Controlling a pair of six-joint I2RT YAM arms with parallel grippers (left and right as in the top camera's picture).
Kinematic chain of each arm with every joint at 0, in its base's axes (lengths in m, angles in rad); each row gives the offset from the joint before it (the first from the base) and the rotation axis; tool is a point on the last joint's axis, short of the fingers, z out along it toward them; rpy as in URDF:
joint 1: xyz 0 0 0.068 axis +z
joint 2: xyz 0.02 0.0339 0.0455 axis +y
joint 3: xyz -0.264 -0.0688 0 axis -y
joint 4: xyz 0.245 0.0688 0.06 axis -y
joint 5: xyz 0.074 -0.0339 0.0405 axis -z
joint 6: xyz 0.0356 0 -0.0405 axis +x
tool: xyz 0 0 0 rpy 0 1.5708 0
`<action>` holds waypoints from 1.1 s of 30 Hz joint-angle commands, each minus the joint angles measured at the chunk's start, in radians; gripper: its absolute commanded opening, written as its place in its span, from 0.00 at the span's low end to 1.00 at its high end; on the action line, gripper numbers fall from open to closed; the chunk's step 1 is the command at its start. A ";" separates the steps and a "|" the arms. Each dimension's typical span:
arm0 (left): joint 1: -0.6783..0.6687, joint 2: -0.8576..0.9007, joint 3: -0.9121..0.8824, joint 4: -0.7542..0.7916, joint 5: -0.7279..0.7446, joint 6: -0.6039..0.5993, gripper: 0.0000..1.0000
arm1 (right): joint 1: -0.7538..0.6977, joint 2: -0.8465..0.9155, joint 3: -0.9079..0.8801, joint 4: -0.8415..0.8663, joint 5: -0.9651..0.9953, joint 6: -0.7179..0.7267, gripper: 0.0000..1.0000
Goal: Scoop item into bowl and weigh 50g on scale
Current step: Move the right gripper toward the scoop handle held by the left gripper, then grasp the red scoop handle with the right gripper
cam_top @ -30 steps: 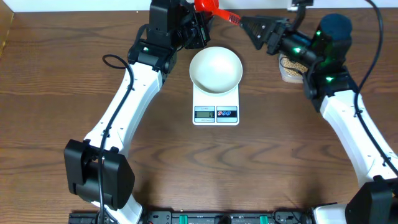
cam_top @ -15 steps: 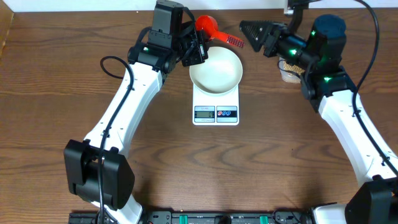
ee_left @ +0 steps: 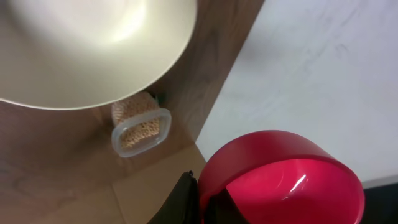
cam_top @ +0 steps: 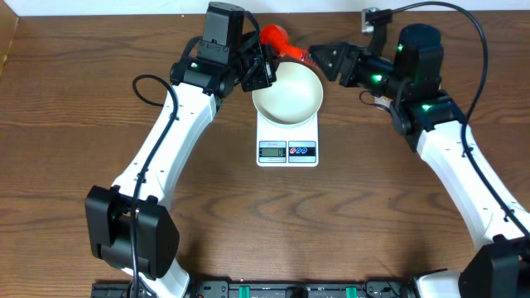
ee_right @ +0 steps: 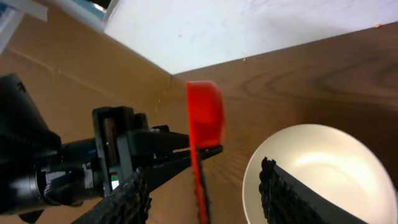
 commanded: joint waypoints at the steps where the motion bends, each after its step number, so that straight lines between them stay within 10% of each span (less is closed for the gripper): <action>1: 0.000 -0.014 0.019 -0.022 0.014 -0.047 0.07 | 0.033 0.010 0.021 -0.005 0.022 -0.031 0.54; 33: 0.000 -0.014 0.019 -0.138 0.048 -0.039 0.07 | 0.056 0.035 0.021 -0.072 -0.010 -0.086 0.30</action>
